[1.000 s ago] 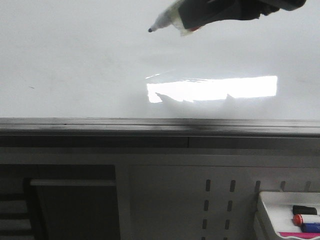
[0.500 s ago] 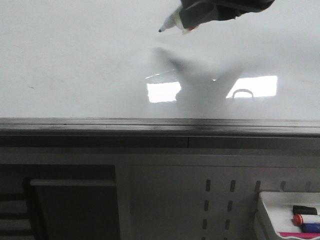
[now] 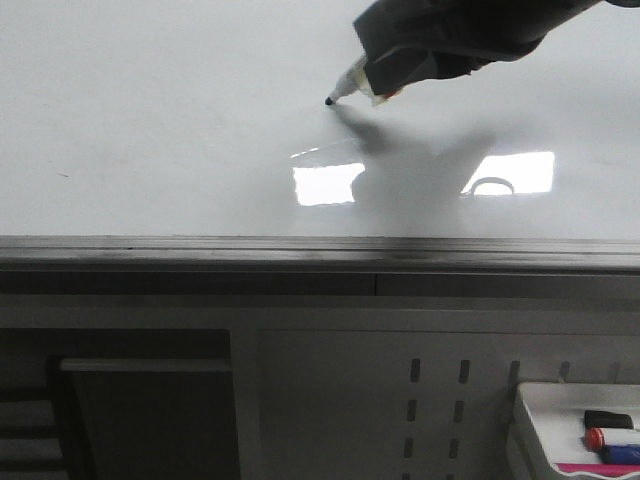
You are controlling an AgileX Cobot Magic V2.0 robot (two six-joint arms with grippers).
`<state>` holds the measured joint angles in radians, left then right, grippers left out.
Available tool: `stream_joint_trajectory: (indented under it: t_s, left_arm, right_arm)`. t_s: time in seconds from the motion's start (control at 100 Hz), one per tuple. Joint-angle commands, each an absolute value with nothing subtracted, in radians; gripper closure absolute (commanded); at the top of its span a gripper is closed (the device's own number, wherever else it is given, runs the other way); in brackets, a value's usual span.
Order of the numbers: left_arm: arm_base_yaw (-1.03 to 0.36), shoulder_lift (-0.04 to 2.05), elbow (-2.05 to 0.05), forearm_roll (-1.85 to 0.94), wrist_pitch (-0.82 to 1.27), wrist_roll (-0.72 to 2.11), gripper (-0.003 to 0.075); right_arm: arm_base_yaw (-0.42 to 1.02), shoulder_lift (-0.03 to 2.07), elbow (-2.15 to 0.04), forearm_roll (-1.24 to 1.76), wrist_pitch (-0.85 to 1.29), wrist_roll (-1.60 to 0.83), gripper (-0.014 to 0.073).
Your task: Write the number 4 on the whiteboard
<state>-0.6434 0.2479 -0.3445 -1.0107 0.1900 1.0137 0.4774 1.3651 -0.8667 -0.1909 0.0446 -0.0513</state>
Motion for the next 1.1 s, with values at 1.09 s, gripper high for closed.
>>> stream_joint_trajectory:
  t_s: [1.09]
  left_arm:
    - [-0.647,0.255,-0.37,-1.034,0.142,1.003,0.0741]
  right_arm:
    - [0.412,1.285,-0.896,-0.119,0.372,-0.054,0.0637]
